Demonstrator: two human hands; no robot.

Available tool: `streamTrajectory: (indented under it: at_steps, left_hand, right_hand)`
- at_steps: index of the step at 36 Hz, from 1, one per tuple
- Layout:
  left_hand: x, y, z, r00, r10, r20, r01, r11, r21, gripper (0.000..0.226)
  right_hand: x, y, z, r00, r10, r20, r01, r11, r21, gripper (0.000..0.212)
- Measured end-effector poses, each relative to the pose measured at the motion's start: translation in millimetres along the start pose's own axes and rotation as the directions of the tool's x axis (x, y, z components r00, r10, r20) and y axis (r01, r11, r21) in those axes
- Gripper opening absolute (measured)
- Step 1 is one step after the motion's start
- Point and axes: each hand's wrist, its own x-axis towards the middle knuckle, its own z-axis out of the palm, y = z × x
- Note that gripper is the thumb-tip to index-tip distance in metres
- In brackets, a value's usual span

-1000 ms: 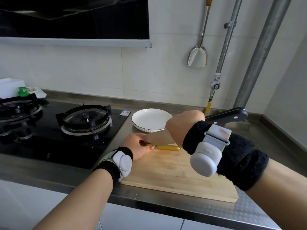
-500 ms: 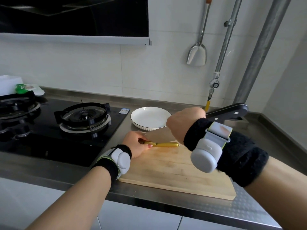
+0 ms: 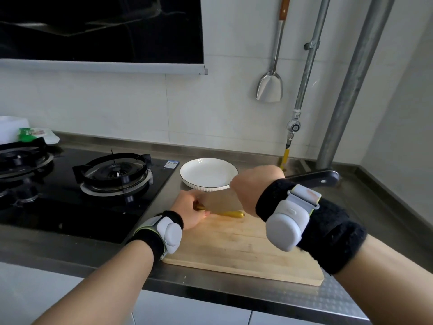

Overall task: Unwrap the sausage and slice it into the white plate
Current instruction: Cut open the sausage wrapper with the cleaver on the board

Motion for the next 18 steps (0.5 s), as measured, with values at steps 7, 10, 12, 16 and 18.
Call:
streamTrajectory:
  at_steps: [7,10,12,16,18]
  left_hand:
    - [-0.6,-1.3,-0.8,0.999,-0.002,0.037,0.001,0.999,0.038,0.027]
    - [-1.0,-2.5,-2.0,0.999,0.012,0.033,-0.015,0.996,0.091,0.015]
    - [-0.7,-3.4,-1.2,0.999,0.024,0.025,-0.026,0.992,0.123,0.014]
    - [-1.7,-3.4,0.0,1.000,0.021,0.010,-0.022,0.983,0.184,0.010]
    - [-1.6,-5.0,0.0,0.999,0.038,0.001,-0.038,0.979,0.200,0.014]
  right_hand:
    - [-3.8,0.4,3.3,0.999,0.003,0.033,-0.005,0.999,0.054,0.022]
    - [-4.1,1.3,-2.5,1.000,0.023,0.010,-0.023,0.999,0.023,0.012]
    - [-3.0,1.0,-5.3,0.999,0.027,-0.018,-0.027,1.000,0.009,0.016]
    - [-1.9,0.8,-9.5,0.999,0.022,-0.030,-0.022,0.999,0.028,0.016]
    - [-1.5,-0.1,-10.1,0.999,0.018,-0.034,-0.017,0.999,0.034,0.018]
